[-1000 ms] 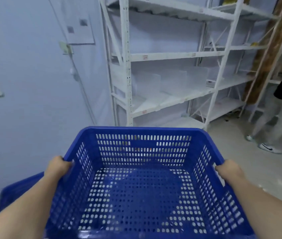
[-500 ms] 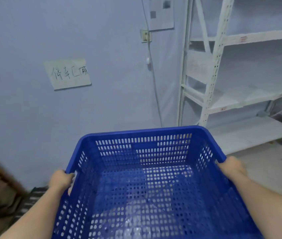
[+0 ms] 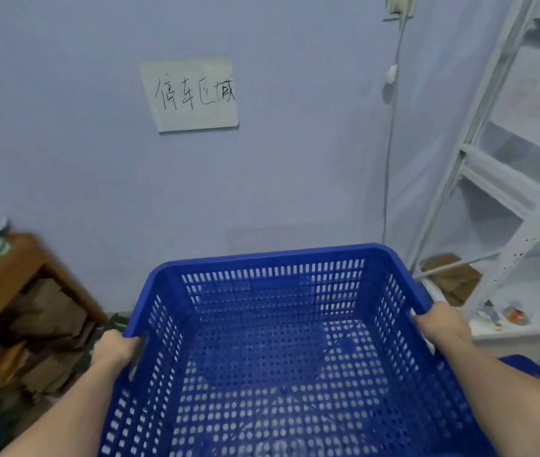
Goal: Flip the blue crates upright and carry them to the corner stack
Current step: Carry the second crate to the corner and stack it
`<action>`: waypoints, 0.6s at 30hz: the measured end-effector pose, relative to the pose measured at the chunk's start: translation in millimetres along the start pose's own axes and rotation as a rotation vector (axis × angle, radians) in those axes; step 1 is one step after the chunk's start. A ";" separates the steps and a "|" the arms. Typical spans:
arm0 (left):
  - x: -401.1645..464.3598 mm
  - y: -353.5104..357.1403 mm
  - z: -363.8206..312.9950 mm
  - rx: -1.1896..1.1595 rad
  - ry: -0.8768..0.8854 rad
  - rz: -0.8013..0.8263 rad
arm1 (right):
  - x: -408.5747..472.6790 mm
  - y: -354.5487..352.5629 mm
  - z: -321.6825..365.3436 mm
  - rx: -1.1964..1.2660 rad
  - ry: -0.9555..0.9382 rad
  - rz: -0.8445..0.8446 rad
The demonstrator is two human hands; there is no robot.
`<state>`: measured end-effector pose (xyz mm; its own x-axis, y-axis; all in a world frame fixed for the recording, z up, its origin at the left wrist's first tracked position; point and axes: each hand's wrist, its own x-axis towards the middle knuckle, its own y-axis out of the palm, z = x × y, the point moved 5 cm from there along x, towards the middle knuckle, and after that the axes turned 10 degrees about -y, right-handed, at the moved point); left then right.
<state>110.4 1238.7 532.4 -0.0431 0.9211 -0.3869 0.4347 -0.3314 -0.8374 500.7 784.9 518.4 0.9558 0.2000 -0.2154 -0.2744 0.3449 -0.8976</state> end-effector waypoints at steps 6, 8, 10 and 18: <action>42.5 4.0 -67.2 -0.035 -0.028 -0.001 | 102.0 16.5 44.9 0.084 -0.052 0.038; 55.5 6.3 -85.7 -0.037 -0.048 -0.008 | 127.4 15.7 63.6 0.092 -0.060 0.050; 66.7 9.3 -101.3 -0.048 -0.070 -0.007 | 145.1 14.1 83.5 0.108 -0.065 0.064; 134.6 33.2 -158.4 -0.099 -0.097 0.039 | 214.4 49.4 131.5 0.122 -0.032 0.165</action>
<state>261.6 1384.0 513.7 -0.1089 0.8825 -0.4575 0.5242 -0.3400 -0.7808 678.3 965.4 478.5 0.8934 0.2916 -0.3419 -0.4400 0.4131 -0.7973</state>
